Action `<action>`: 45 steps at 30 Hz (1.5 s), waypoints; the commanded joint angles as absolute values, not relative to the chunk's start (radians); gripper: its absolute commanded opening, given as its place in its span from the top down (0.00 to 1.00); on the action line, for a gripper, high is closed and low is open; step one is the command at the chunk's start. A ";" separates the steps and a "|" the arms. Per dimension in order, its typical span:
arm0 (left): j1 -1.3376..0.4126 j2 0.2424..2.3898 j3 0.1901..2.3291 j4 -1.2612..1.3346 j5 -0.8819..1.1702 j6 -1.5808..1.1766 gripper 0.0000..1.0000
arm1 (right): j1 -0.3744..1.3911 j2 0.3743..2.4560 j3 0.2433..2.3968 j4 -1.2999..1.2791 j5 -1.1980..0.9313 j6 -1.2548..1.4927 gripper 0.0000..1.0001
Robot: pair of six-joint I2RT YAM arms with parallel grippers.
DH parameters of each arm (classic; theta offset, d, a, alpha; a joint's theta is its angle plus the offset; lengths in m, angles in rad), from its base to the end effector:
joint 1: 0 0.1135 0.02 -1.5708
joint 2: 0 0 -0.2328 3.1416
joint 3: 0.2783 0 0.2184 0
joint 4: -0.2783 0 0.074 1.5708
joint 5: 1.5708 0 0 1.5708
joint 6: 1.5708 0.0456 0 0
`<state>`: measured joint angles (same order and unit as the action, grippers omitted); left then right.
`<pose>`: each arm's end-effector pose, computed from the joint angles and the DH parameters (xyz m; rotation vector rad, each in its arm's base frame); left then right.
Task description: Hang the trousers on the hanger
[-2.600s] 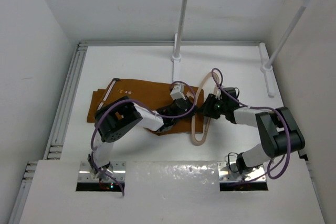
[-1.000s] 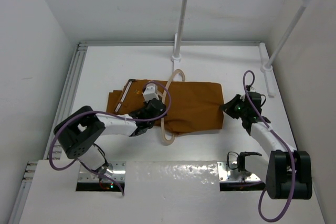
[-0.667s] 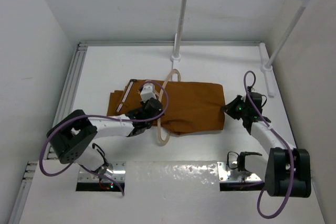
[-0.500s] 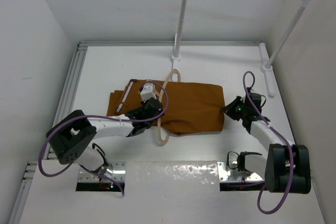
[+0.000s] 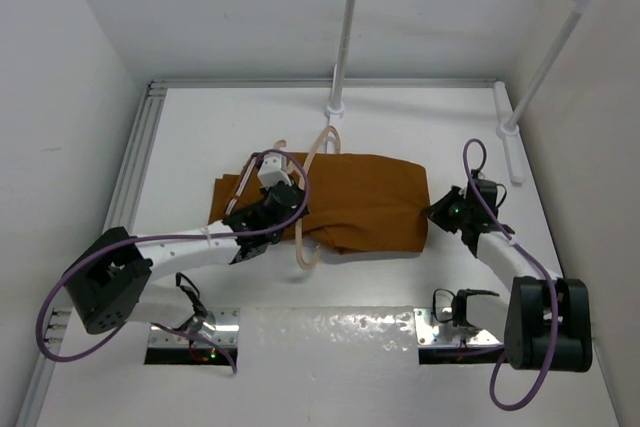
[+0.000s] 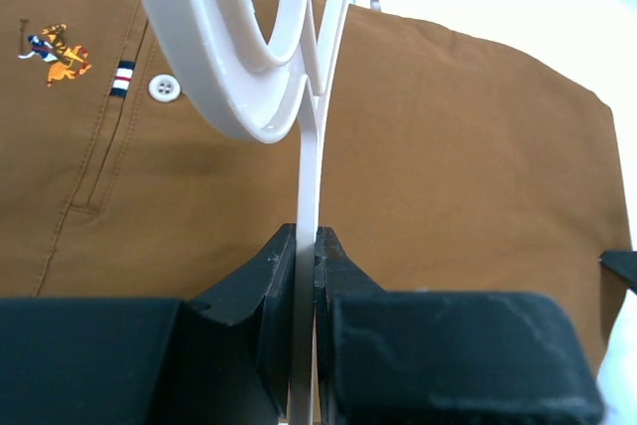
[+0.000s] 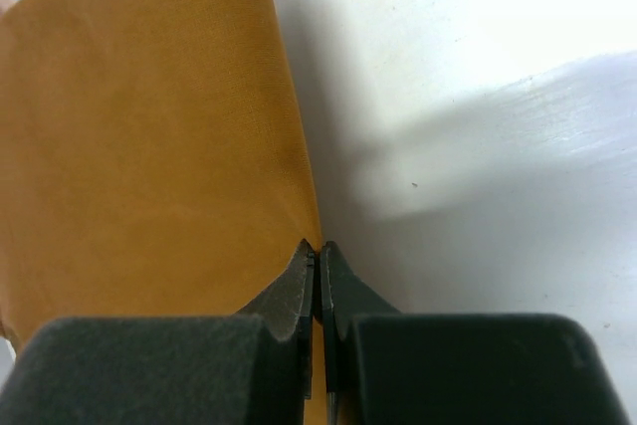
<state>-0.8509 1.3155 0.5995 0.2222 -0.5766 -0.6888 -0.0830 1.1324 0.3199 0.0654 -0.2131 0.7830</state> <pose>0.1887 -0.1775 0.1930 -0.1884 1.9926 -0.3998 0.1963 -0.0067 0.1325 0.8944 2.1987 0.5934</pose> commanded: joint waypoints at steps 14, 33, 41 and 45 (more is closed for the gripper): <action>-0.920 1.281 0.689 0.337 -0.713 -0.563 1.00 | -0.100 1.120 0.357 -0.015 -0.138 0.730 0.94; -1.006 1.361 0.983 0.390 -0.542 -0.471 1.00 | 0.363 0.784 0.523 0.188 -0.371 0.934 0.89; -1.005 1.414 1.037 0.383 -0.515 -0.472 1.00 | 0.692 0.880 0.540 0.236 -0.292 0.888 0.34; -1.006 1.410 1.055 0.368 -0.476 -0.479 1.00 | 0.742 0.960 0.563 0.218 -0.225 0.838 0.32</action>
<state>-0.9943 1.4406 0.9775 0.2405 -0.5167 -0.4717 0.7227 0.9188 0.5194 0.1833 -0.2939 0.8856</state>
